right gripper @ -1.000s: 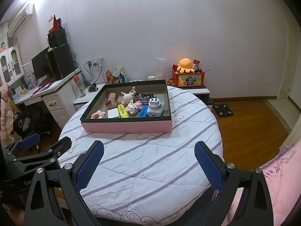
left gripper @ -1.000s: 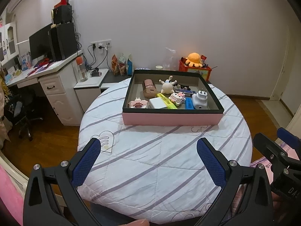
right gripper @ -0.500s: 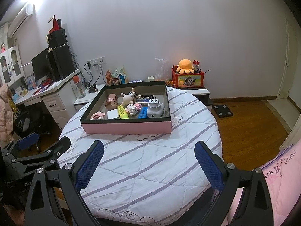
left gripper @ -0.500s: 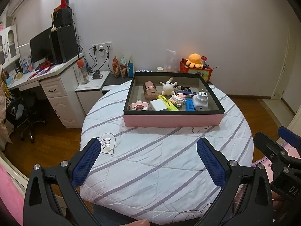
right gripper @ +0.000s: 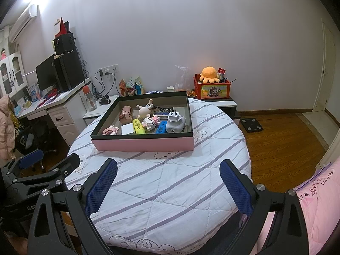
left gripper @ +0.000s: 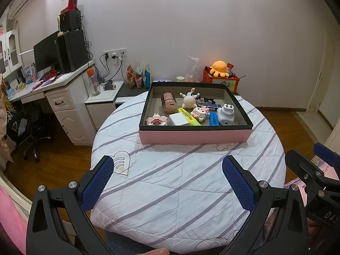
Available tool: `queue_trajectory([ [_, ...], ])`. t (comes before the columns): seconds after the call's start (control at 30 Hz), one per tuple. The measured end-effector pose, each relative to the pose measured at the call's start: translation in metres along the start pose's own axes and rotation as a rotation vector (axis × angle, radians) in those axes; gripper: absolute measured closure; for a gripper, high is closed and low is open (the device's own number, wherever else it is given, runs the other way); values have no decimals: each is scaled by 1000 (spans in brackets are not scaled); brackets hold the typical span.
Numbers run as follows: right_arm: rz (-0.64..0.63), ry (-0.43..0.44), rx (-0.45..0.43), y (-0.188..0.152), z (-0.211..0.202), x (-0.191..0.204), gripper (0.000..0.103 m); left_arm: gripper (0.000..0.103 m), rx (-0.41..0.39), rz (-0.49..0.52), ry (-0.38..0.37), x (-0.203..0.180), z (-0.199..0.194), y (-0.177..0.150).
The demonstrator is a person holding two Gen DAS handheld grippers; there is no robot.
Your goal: Organize rigid objects
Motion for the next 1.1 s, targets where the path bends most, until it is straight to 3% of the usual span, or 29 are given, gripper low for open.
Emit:
queue_trajectory([
  [1.1, 1, 0, 0, 0, -1, 0, 5, 0, -14, 10, -17, -2, -2, 2],
])
Point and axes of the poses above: each gripper's, at about its wrist camera, not at the fingertips, and z roughly the way its jaws point, x to its left, y to its top, the point moved 5 cm from there along z, roughly the way its jaws point, and after that the axes turned 6 degrees about -z, right-handed, at the moved point
